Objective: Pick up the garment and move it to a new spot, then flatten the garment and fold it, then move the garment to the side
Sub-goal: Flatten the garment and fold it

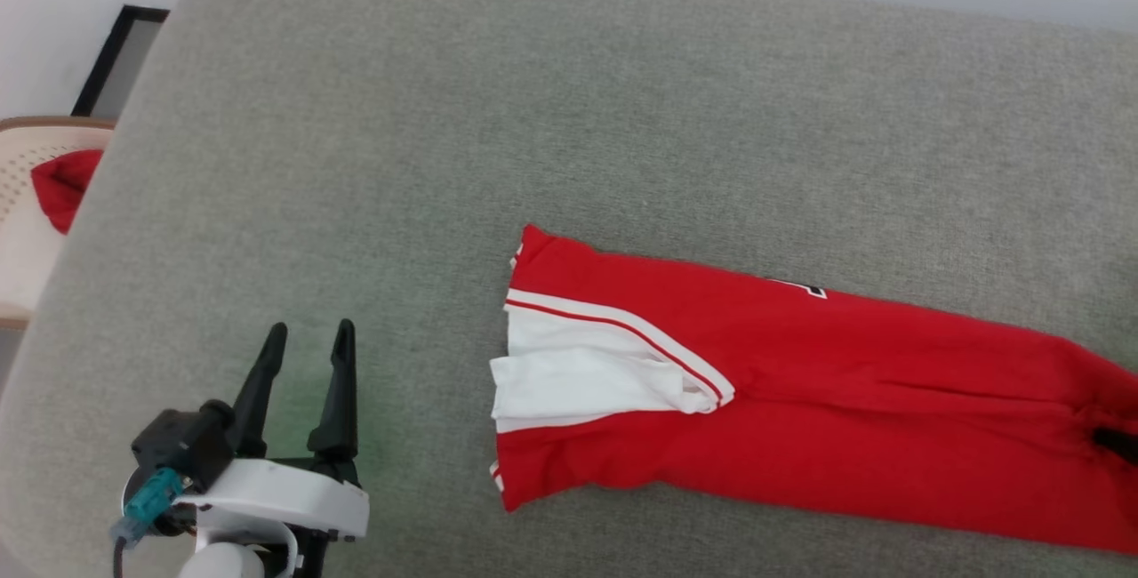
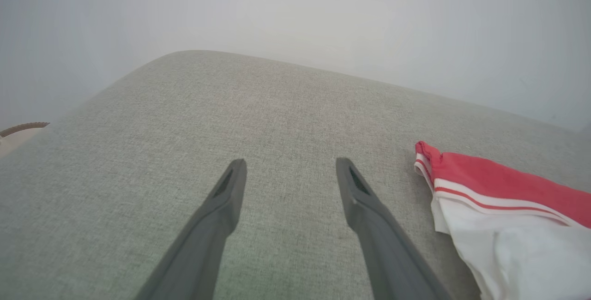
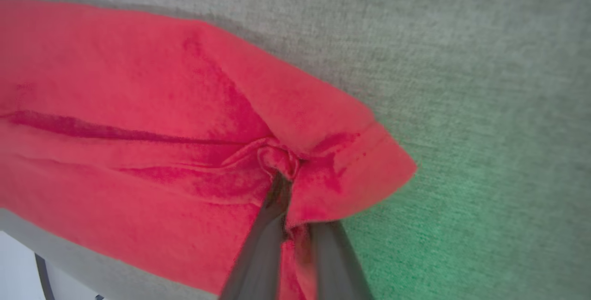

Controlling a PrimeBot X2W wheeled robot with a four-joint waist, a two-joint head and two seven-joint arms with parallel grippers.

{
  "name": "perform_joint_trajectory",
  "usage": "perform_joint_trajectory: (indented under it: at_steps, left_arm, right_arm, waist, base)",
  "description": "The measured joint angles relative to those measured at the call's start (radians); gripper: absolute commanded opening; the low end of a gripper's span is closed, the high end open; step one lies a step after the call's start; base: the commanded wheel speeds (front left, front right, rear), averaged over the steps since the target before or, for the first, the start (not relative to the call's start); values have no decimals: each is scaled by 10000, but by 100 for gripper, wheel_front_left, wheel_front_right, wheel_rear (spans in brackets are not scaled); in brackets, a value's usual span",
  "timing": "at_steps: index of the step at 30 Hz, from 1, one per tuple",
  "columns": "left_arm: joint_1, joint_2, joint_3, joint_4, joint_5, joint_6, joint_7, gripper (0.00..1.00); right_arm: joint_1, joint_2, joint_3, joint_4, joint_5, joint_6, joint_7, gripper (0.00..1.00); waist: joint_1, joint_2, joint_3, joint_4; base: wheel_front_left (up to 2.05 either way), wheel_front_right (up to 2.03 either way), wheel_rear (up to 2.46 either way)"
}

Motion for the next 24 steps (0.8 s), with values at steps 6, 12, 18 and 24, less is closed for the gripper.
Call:
perform_joint_trajectory:
  at_steps: [6,12,18,24]
  left_arm:
    - [5,123,23,58,169,-2,0,100]
    - [27,314,100,-29,255,-12,0,100]
    - [43,500,188,-163,314,-12,0,100]
    - [36,566,199,-217,456,-12,0,100]
  right_arm:
    - [-307,360,-242,4,-182,29,-533,0]
    - [-803,414,-934,330,-357,25,-1308,0]
    - [-938,-90,-2263,963,-878,25,-1875,0]
    - [-943,-198,-3923,1356,-1684,23,-1929,0]
  waist:
    - [0,0,112,-328]
    - [0,1,213,-787]
    - [0,0,373,-1234]
    - [0,0,468,-1490]
  base:
    - [0,0,0]
    - [0,0,0]
    - [0,0,0]
    - [0,0,0]
